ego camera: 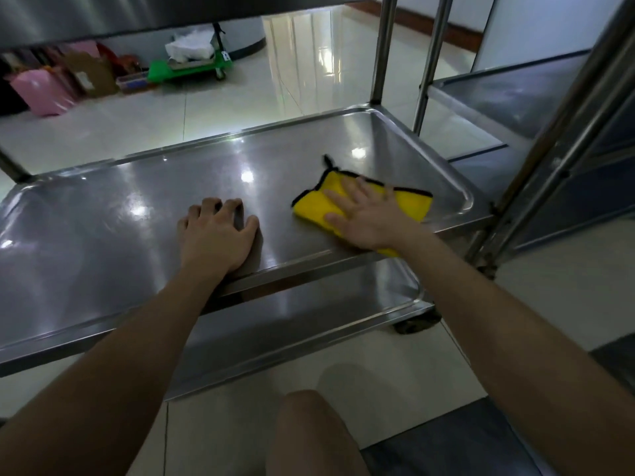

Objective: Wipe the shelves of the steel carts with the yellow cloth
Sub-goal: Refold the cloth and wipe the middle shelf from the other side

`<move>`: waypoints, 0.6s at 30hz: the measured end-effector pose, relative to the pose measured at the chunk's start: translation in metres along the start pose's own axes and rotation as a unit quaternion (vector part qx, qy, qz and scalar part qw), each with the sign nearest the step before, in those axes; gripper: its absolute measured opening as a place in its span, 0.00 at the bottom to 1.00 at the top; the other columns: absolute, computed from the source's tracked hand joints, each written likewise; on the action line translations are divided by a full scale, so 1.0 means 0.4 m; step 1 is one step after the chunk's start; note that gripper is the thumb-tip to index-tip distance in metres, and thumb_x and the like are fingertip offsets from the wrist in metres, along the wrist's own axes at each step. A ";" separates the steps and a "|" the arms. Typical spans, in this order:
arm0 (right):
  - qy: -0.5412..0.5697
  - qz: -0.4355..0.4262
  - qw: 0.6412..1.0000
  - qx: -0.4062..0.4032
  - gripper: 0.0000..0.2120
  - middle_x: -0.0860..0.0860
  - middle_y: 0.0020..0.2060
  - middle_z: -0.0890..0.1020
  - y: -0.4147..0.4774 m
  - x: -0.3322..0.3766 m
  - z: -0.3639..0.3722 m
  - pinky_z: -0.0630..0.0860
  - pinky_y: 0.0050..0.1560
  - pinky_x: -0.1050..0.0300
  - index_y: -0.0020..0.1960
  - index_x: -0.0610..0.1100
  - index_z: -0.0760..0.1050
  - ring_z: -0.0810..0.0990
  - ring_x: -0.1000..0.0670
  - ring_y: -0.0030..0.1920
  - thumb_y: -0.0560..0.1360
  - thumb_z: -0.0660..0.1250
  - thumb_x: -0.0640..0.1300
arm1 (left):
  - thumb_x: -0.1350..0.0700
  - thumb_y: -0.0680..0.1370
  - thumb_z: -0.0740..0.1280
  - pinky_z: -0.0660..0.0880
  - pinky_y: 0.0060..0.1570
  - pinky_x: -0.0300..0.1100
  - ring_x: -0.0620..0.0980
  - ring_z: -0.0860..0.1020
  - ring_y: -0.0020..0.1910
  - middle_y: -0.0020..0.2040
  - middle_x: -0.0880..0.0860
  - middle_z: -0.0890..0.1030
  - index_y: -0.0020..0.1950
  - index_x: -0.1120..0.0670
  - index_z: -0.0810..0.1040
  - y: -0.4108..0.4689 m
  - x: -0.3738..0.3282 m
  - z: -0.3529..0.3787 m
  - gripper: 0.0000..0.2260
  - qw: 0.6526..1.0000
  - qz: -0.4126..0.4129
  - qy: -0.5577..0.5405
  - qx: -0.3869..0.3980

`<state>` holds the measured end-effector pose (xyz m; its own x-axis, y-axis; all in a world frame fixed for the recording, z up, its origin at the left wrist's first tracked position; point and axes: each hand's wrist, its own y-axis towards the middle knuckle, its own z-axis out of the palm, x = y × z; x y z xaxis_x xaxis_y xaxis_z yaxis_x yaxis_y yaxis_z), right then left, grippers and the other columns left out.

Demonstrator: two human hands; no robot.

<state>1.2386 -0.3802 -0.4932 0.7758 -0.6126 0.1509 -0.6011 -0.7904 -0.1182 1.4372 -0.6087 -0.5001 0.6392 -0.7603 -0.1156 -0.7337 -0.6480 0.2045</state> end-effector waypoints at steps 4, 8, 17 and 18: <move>-0.001 -0.074 0.997 -0.001 0.35 0.56 0.87 0.42 -0.084 0.031 0.008 0.38 0.83 0.30 0.86 0.65 0.44 0.40 0.50 0.87 0.80 0.39 0.73 | 0.29 0.82 0.55 0.66 0.75 0.64 0.64 0.70 0.75 0.78 0.55 0.72 0.79 0.41 0.73 0.009 0.009 -0.004 0.30 1.000 -0.010 -0.005 0.016; 0.008 0.006 1.000 -0.016 0.33 0.57 0.87 0.45 -0.107 -0.119 -0.019 0.40 0.83 0.32 0.85 0.67 0.46 0.42 0.50 0.87 0.82 0.45 0.73 | 0.28 0.81 0.54 0.66 0.76 0.64 0.63 0.69 0.76 0.78 0.53 0.72 0.78 0.40 0.74 0.014 0.016 -0.003 0.30 1.000 -0.014 -0.013 0.019; -0.014 0.111 0.992 -0.061 0.35 0.52 0.88 0.50 -0.109 -0.131 -0.012 0.42 0.82 0.29 0.87 0.61 0.49 0.48 0.45 0.87 0.82 0.40 0.70 | 0.31 0.81 0.55 0.66 0.75 0.62 0.63 0.71 0.74 0.76 0.55 0.74 0.77 0.42 0.76 0.003 -0.011 -0.006 0.29 1.000 -0.013 0.001 0.003; -0.019 0.077 0.995 -0.065 0.35 0.51 0.88 0.51 -0.114 -0.053 0.004 0.44 0.82 0.29 0.87 0.61 0.49 0.48 0.45 0.87 0.82 0.39 0.69 | 0.33 0.82 0.56 0.66 0.75 0.62 0.63 0.71 0.74 0.76 0.56 0.74 0.76 0.43 0.76 -0.001 -0.016 -0.012 0.27 1.000 -0.013 -0.008 0.003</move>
<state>1.2500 -0.3311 -0.4924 0.6772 -0.7285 0.1033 -0.7318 -0.6814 -0.0083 1.4345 -0.6035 -0.4947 0.6546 -0.7436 -0.1362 -0.7183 -0.6680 0.1947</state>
